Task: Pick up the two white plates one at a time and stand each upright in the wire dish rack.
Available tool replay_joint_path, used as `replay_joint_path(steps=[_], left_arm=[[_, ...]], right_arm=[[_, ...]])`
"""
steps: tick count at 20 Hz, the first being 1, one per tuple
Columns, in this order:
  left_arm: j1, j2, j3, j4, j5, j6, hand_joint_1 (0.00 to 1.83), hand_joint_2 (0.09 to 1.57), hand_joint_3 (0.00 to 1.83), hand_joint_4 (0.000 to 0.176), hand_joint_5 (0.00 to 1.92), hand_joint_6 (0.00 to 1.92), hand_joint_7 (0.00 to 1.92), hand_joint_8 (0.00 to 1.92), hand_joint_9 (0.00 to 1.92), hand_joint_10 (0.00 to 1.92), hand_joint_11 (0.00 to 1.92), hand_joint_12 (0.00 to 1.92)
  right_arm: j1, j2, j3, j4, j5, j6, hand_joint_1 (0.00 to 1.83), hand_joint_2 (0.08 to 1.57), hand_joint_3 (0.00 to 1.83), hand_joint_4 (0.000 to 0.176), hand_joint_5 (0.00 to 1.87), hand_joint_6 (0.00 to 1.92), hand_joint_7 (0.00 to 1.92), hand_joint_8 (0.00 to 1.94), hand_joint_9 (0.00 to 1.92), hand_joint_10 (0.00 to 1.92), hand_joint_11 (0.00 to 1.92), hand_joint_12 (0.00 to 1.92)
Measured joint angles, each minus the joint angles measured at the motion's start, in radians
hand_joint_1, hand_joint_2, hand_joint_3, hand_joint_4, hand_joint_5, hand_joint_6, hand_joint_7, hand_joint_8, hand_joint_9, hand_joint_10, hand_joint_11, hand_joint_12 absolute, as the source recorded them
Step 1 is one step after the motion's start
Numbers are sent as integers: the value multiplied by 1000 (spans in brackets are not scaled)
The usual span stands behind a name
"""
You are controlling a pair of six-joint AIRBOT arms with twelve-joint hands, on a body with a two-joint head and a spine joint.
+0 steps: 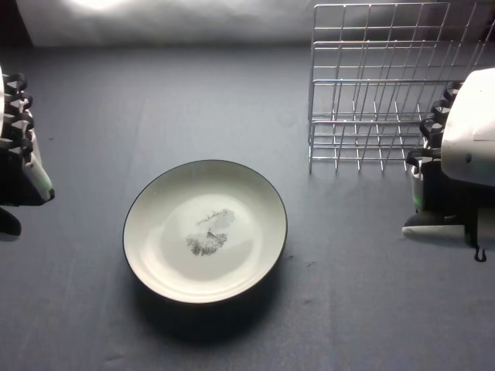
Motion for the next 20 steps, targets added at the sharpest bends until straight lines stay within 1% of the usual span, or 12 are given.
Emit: replay_joint_path(steps=[1, 4, 5, 6, 8, 11, 13, 14, 15, 16, 18, 20], left_arm=[[0, 0, 0, 1, -3, 1, 0, 1035, 28, 0, 73, 5, 67, 4, 50, 6, 0, 125], [0, 0, 2, 9, -31, -10, 0, 1058, 13, 0, 62, 2, 52, 2, 27, 1, 1, 38], [-2, 0, 3, 3, -42, -10, 0, 1043, 4, 0, 83, 10, 76, 11, 54, 11, 36, 53], [-3, 0, 8, -1, -48, -11, 0, 1044, 4, 0, 57, 1, 49, 1, 34, 2, 30, 51], [-6, -3, 20, 14, -51, -11, 0, 1066, 13, 0, 70, 7, 65, 8, 52, 9, 56, 64], [-39, -32, 61, 112, -79, -11, 0, 1048, 1, 0, 80, 8, 65, 5, 34, 1, 12, 48], [-40, -50, 74, 152, -89, -10, 0, 1042, 0, 0, 64, 0, 60, 3, 24, 0, 7, 48], [-40, -55, 75, 160, -91, -10, 0, 1052, 2, 0, 40, 1, 38, 1, 4, 0, 1, 9], [-40, -61, 72, 167, -94, -3, 0, 1045, 0, 0, 56, 8, 56, 10, 22, 8, 10, 6], [-40, -62, 53, 179, -90, 20, 0, 1026, 0, 0, 27, 1, 32, 1, 6, 1, 1, 1], [-32, -73, 31, 190, -93, 31, 0, 1036, 0, 0, 8, 3, 5, 1, 0, 0, 0, 0], [13, -94, 27, 175, -85, 40, 0, 1049, 3, 0, 9, 3, 3, 1, 0, 0, 0, 0]], right_arm=[[0, 0, 0, -1, 0, -4, 0, 1081, 40, 0, 0, 0, 0, 0, 0, 0, 0, 0], [0, 0, 0, -1, -13, -5, 0, 1114, 39, 0, 0, 0, 0, 0, 0, 0, 0, 0], [0, 0, 0, 0, -10, -5, 0, 1125, 42, 0, 0, 0, 0, 0, 0, 0, 0, 0], [1, 0, 0, 2, -4, -10, 0, 1128, 40, 0, 0, 0, 0, 0, 0, 0, 0, 0], [2, 0, 0, 0, -5, -13, 0, 1131, 36, 0, 0, 0, 0, 0, 0, 0, 0, 0], [13, 0, 0, 4, -11, -17, 0, 1141, 32, 0, 8, 3, 0, 0, 0, 0, 0, 0], [16, 0, 0, 2, -15, -16, 0, 1142, 27, 0, 0, 0, 0, 0, 0, 0, 0, 0], [15, 0, 0, 0, -18, -16, 0, 1136, 23, 0, 0, 0, 0, 0, 0, 0, 0, 0], [15, 0, 0, 0, -20, -16, 0, 1135, 21, 0, 0, 0, 0, 0, 0, 0, 0, 0], [15, 0, 0, 0, -23, -16, 0, 1122, 13, 0, 0, 0, 0, 0, 0, 0, 0, 0], [15, 0, 0, 0, -24, -16, 0, 1119, 11, 0, 0, 0, 0, 0, 0, 0, 0, 0], [9, 0, 0, 2, -23, -16, 0, 1126, 12, 0, 0, 0, 0, 0, 0, 0, 0, 0]])
